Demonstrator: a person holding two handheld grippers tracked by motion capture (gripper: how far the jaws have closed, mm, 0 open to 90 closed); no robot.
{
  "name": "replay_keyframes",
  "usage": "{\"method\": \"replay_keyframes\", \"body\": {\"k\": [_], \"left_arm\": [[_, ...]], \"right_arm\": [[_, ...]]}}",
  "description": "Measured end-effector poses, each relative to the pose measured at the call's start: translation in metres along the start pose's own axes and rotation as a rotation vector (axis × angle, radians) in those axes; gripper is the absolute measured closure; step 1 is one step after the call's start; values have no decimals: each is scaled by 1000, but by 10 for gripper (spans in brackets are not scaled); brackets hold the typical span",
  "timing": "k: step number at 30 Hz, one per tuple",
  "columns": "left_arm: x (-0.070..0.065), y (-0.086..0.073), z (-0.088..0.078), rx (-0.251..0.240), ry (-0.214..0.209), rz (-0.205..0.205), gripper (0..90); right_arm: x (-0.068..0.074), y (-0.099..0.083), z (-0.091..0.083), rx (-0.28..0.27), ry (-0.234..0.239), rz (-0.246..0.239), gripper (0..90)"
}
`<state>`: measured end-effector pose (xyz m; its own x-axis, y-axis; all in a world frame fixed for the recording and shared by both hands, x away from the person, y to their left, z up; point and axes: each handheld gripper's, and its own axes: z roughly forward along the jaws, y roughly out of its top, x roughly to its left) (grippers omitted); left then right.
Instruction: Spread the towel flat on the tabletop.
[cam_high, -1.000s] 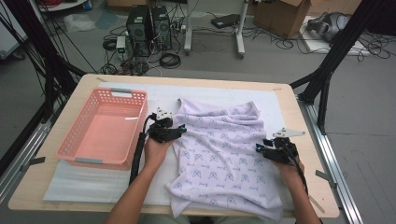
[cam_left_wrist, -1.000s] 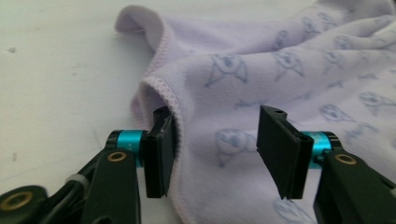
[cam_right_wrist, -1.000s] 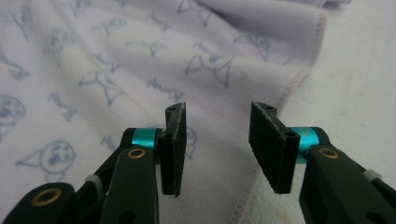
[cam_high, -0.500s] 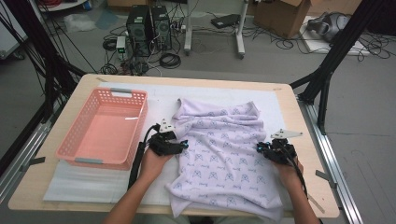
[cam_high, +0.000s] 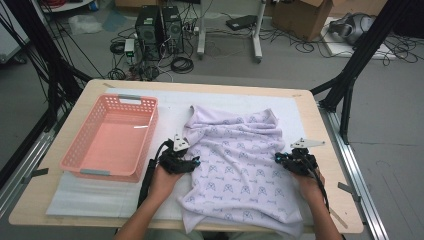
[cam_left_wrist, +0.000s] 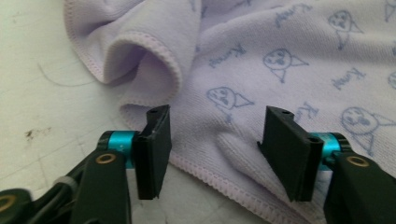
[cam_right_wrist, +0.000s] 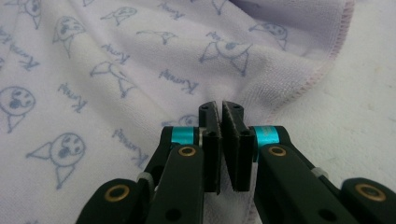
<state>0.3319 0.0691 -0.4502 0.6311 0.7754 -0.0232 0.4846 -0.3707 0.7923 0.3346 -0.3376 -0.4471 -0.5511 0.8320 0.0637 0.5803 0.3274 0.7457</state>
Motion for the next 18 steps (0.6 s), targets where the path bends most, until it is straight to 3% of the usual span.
{"method": "replay_keyframes", "body": {"k": [3,5,7,10,16,18], "left_arm": [[-2,3,2,3,-40,12,759],[2,6,4,14,-52,-10,836],[7,7,7,-12,-13,-44,844],[21,13,14,-23,1,-130,845],[47,30,25,-62,62,-219,845],[52,34,28,-77,82,-217,846]], "right_arm": [[-1,0,1,-9,6,8,865],[-4,0,2,-19,24,30,867],[-9,1,5,-37,28,52,870],[-11,5,8,-52,0,60,875],[-17,22,23,-88,-111,50,877],[-18,32,29,-89,-155,22,879]]}}
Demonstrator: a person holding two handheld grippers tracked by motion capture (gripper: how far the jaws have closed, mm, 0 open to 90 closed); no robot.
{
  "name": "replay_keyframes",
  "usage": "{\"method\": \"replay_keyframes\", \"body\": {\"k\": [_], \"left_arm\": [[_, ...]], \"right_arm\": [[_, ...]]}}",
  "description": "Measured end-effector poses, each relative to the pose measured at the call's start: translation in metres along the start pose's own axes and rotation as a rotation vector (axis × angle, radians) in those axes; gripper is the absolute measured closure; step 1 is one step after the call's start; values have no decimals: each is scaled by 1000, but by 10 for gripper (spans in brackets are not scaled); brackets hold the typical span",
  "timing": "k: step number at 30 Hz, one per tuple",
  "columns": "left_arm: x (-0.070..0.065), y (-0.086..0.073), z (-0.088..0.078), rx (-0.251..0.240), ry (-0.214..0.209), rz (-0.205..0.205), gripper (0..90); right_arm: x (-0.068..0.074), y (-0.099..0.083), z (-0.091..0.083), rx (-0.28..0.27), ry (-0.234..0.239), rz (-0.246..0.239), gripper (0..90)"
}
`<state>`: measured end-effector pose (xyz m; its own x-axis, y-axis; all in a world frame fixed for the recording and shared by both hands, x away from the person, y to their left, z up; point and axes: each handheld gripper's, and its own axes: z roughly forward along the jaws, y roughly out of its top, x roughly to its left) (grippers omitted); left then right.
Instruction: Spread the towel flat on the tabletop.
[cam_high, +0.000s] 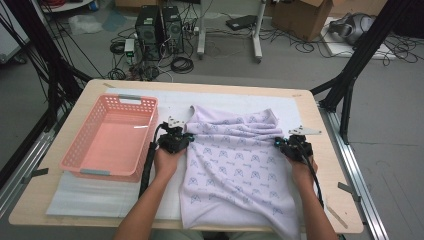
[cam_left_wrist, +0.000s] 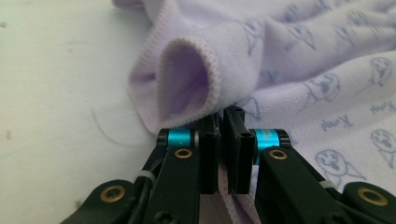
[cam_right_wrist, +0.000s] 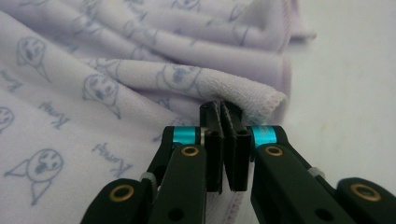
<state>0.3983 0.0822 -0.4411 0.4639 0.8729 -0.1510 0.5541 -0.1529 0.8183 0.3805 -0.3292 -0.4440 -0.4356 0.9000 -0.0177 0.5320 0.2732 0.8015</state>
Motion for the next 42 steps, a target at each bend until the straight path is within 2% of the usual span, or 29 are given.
{"method": "replay_keyframes", "body": {"k": [1,3,5,6,8,9,11,12,15,18,20,24,25,27,28,29,30,31,32,34,35,37,39,42], "left_arm": [[1,2,2,-15,9,-7,847],[5,3,5,-52,4,-57,846],[6,3,6,-56,-2,-65,834],[4,2,6,-56,-10,-63,796],[1,2,4,-43,-37,-44,646],[-1,2,1,-30,-71,-33,570],[-6,1,-4,2,-104,-20,485],[-12,-1,-9,-7,-113,11,452],[-23,-7,-22,-11,-107,68,457],[-27,-18,-33,8,-94,104,448],[-27,-28,-40,31,-99,123,443],[-25,-46,-47,96,-119,129,440],[-26,-49,-48,71,-121,131,436],[-28,-49,-48,80,-105,144,453],[-29,-50,-48,80,-91,166,498],[-30,-49,-48,79,-88,195,582],[-28,-49,-48,84,-123,183,730],[-28,-48,-48,91,-130,175,853],[-28,-46,-47,97,-117,177,857],[-24,-43,-46,87,-59,172,862],[-18,-42,-44,73,-52,117,862],[-12,-42,-42,64,-49,77,862],[-12,-41,-41,58,-24,91,863],[-12,-40,-38,53,-23,83,849]], "right_arm": [[0,6,4,0,-24,-9,879],[-1,14,10,-19,-61,-13,880],[-4,20,14,-34,-64,21,879],[-6,21,14,-48,-59,43,877],[-7,21,13,-61,-51,64,844],[-7,21,12,-55,-45,66,770],[-7,19,9,-44,-37,58,675],[-7,17,5,-42,-32,65,638],[-6,10,-9,-60,-9,76,583],[-5,-1,-23,-24,11,60,543],[-3,-9,-32,-1,44,52,526],[4,-29,-48,51,133,35,518],[6,-33,-50,62,137,19,519],[13,-40,-49,100,128,-33,543],[15,-41,-49,92,119,-50,604],[15,-39,-49,98,133,-55,730],[16,-36,-49,108,145,-64,830],[18,-34,-47,115,126,-85,854],[18,-32,-45,114,117,-102,861],[17,-30,-41,97,88,-102,865],[16,-29,-39,90,71,-92,866],[10,-29,-37,69,37,-76,868],[3,-28,-35,45,13,-46,869],[-3,-27,-29,32,0,-6,865]]}}
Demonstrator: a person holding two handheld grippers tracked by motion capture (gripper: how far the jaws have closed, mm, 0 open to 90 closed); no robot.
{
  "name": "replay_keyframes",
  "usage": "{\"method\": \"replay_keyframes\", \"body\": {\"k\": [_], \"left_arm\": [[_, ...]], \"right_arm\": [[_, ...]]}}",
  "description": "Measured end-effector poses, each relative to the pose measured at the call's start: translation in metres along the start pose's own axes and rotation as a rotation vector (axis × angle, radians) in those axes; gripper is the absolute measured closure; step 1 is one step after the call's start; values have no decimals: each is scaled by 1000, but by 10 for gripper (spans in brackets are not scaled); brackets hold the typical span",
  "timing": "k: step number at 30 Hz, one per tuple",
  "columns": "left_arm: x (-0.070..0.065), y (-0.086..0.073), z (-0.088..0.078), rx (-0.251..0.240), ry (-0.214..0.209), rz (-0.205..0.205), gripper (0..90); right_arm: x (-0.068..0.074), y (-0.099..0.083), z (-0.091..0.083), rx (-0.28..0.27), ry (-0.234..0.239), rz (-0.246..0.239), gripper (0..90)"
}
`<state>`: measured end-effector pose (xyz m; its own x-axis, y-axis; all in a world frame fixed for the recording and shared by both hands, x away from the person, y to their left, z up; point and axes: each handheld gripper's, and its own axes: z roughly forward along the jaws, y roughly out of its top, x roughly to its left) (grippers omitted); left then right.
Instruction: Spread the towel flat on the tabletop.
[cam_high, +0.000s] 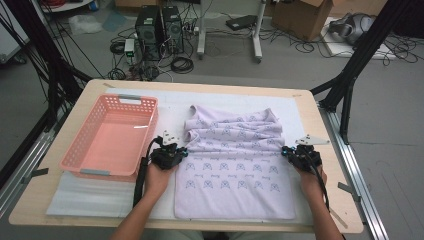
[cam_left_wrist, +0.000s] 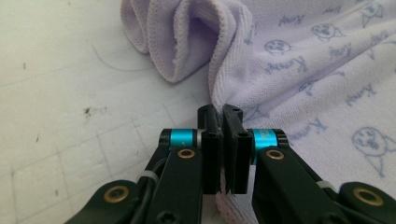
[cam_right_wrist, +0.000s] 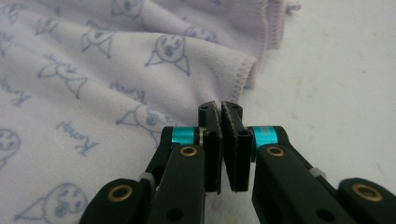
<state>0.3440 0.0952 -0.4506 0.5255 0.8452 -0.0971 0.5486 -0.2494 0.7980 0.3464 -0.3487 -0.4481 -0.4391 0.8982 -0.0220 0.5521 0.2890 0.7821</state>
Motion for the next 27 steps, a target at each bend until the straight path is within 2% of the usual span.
{"method": "replay_keyframes", "body": {"k": [1,3,5,7,9,12,13,15,19,22,25,27], "left_arm": [[0,0,-1,-2,-2,-5,790],[1,-3,-5,5,-59,-38,602],[0,-9,-12,4,-78,-23,524],[-1,-16,-21,-1,-106,-24,482],[-3,-20,-27,19,-128,-22,473],[-9,-26,-34,18,-131,-7,458],[-10,-29,-36,10,-128,3,453],[-12,-32,-40,6,-129,-5,453],[-18,-39,-48,4,-139,-5,440],[-26,-46,-55,8,-145,6,439],[-33,-52,-62,7,-143,10,438],[-37,-57,-68,6,-137,14,441]], "right_arm": [[1,-1,1,3,-2,9,847],[4,-1,0,9,-7,4,745],[6,-4,-8,-8,3,-10,692],[7,-8,-17,-22,40,-4,676],[8,-12,-26,-33,79,7,656],[16,-19,-38,-38,114,-4,628],[20,-23,-43,-28,115,-15,618],[25,-27,-47,-18,113,-30,602],[30,-36,-55,-19,120,-7,584],[37,-42,-59,-7,117,-26,567],[46,-50,-65,4,108,-40,542],[50,-54,-67,16,85,-41,524]]}}
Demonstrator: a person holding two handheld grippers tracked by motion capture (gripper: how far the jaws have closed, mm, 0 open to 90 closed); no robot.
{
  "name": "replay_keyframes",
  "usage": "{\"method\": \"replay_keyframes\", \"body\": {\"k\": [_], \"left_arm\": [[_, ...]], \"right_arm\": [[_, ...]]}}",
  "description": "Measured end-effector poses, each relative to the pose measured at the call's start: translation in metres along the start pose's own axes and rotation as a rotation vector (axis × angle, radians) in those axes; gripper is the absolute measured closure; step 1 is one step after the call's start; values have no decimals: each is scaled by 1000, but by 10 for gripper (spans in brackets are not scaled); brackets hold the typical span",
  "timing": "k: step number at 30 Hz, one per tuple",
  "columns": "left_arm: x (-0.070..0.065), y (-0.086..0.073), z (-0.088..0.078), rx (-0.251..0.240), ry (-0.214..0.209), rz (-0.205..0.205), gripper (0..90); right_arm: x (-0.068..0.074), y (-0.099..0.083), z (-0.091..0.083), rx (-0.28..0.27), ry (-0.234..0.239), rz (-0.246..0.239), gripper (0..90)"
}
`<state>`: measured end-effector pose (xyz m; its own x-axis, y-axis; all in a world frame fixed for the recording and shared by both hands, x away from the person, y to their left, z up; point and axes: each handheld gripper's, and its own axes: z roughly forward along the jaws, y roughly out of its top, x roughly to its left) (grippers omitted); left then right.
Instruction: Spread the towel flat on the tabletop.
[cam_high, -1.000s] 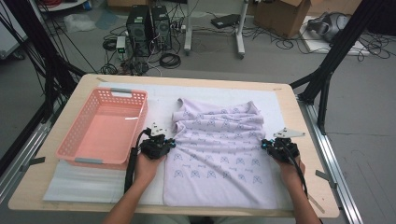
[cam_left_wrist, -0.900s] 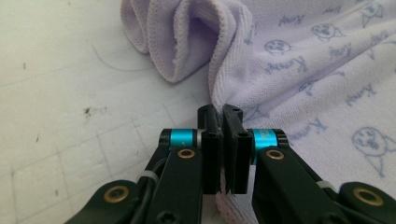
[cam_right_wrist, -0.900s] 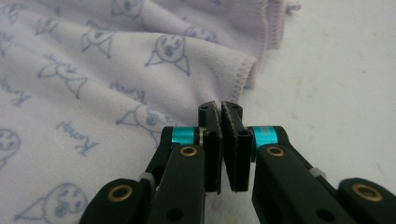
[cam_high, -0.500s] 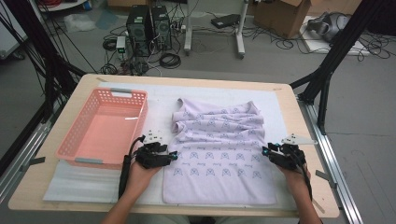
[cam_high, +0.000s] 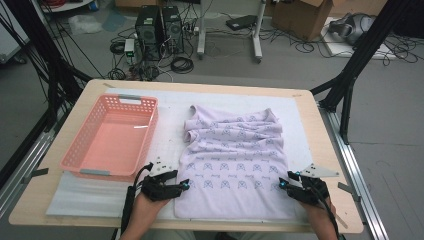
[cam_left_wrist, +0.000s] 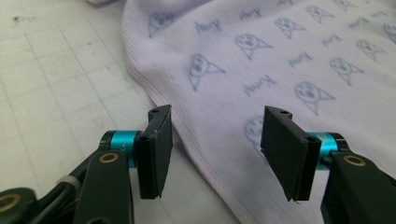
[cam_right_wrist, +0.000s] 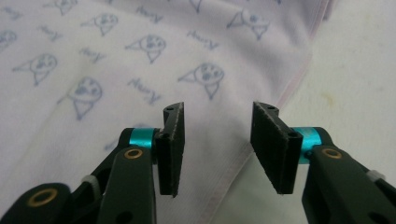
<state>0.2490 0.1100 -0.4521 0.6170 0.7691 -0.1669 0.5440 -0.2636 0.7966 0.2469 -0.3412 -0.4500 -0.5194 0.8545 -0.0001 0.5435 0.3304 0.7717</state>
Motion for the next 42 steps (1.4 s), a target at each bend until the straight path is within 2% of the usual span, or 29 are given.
{"method": "replay_keyframes", "body": {"k": [3,7,10,12,14,16,17,19,23,28,32,37,42], "left_arm": [[-6,-6,-6,-1,7,11,451],[-14,-13,-11,-7,22,32,492],[-21,-15,-12,1,58,83,536],[-25,-16,-12,-2,74,99,556],[-25,-16,-13,-2,59,106,622],[-24,-17,-14,-3,31,106,763],[-25,-17,-14,-5,25,112,837],[-25,-18,-14,-2,22,106,854],[-19,-20,-22,5,-22,55,860],[-14,-24,-35,-18,-57,14,859],[-16,-30,-47,-23,-70,9,860],[-19,-42,-64,-21,-98,-5,860],[-25,-48,-83,-50,-125,0,860]], "right_arm": [[7,-5,-6,4,-25,3,519],[11,-13,-14,-3,-31,27,530],[13,-17,-17,-1,-28,48,594],[14,-18,-19,2,-27,52,650],[16,-19,-21,3,-18,53,739],[16,-20,-22,-1,8,53,845],[18,-19,-22,3,10,57,850],[19,-19,-22,0,4,44,857],[19,-23,-27,2,27,63,860],[23,-28,-38,14,32,54,862],[29,-32,-46,15,37,26,864],[39,-40,-62,3,56,24,866],[52,-45,-81,-15,81,3,867]]}}
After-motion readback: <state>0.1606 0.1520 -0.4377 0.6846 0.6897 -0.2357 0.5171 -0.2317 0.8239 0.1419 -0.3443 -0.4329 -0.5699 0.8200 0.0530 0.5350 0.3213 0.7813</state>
